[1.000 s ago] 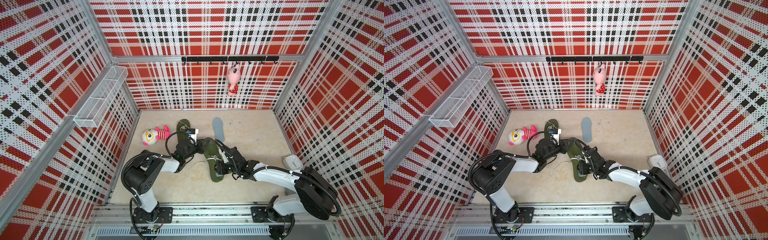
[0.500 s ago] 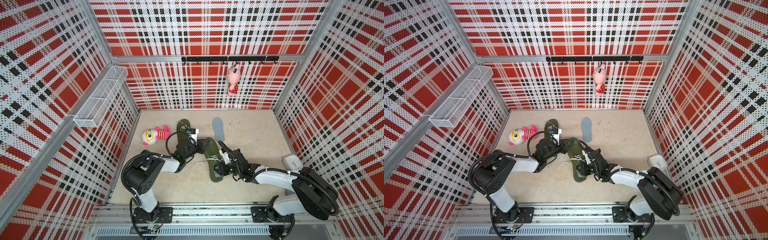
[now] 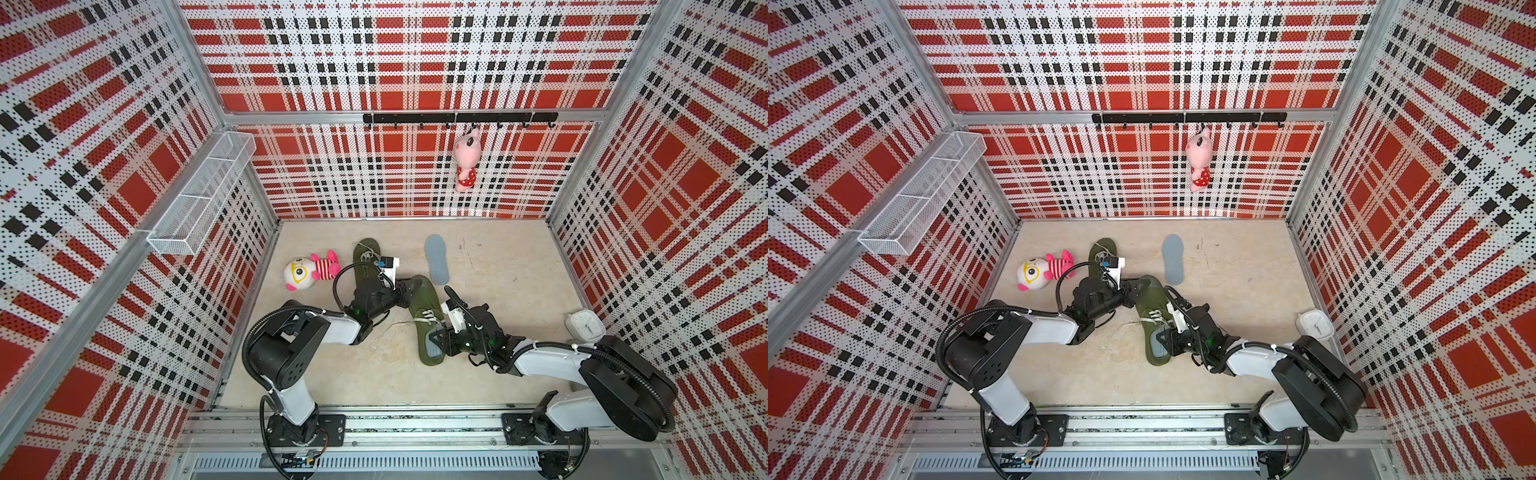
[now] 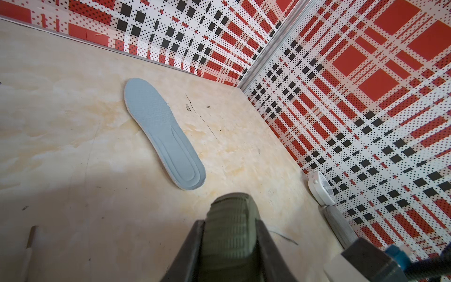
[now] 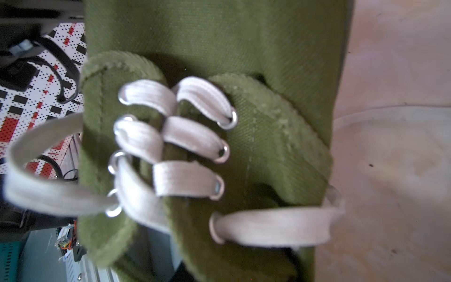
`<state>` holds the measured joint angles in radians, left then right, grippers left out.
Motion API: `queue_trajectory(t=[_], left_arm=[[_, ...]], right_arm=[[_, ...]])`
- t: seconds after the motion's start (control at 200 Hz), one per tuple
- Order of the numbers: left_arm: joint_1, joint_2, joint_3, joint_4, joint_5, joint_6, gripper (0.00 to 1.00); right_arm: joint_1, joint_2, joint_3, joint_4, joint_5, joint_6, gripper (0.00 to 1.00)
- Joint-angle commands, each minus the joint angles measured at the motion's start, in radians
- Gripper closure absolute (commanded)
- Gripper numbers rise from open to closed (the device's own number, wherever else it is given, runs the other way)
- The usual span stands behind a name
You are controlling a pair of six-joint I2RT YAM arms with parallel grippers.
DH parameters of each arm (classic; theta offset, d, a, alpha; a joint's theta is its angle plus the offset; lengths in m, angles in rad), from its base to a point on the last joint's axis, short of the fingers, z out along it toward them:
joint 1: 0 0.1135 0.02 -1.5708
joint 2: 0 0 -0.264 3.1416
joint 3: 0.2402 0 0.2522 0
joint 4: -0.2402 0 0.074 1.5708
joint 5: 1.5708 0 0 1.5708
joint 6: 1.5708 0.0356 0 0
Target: Remove the insole from the shoe
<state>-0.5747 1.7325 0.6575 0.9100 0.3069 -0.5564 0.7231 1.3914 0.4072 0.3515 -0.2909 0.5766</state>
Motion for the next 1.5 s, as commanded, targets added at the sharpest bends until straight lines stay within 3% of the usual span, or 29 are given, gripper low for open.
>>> queue_trajectory(t=[0.0, 0.125, 0.321, 0.666, 0.852, 1.017, 1.208, 1.493], left_arm=[[-0.03, -0.03, 0.017, 0.013, 0.061, 0.016, 0.96], [-0.036, -0.047, 0.009, 0.012, 0.048, 0.035, 0.96], [-0.05, -0.088, -0.005, 0.004, 0.014, 0.075, 0.96], [-0.134, -0.216, -0.001, -0.131, -0.196, 0.262, 0.94], [-0.142, -0.263, -0.005, -0.165, -0.268, 0.298, 0.94], [-0.143, -0.281, -0.013, -0.17, -0.308, 0.306, 0.94], [-0.139, -0.286, -0.016, -0.179, -0.356, 0.295, 0.94], [-0.123, -0.295, -0.019, -0.18, -0.365, 0.273, 0.94]], right_arm=[[0.006, -0.027, 0.001, 0.007, -0.008, -0.017, 0.85], [0.005, -0.06, 0.01, 0.001, -0.01, 0.008, 1.0], [-0.013, -0.142, 0.047, -0.062, -0.015, 0.101, 1.0], [-0.074, -0.176, 0.134, -0.025, -0.228, 0.377, 1.0], [-0.092, -0.163, 0.166, -0.039, -0.288, 0.445, 1.0], [-0.106, -0.176, 0.16, -0.09, -0.292, 0.432, 1.0], [-0.113, -0.163, 0.165, -0.34, -0.216, 0.283, 1.0], [-0.116, -0.142, 0.143, -0.491, -0.144, 0.184, 1.0]])
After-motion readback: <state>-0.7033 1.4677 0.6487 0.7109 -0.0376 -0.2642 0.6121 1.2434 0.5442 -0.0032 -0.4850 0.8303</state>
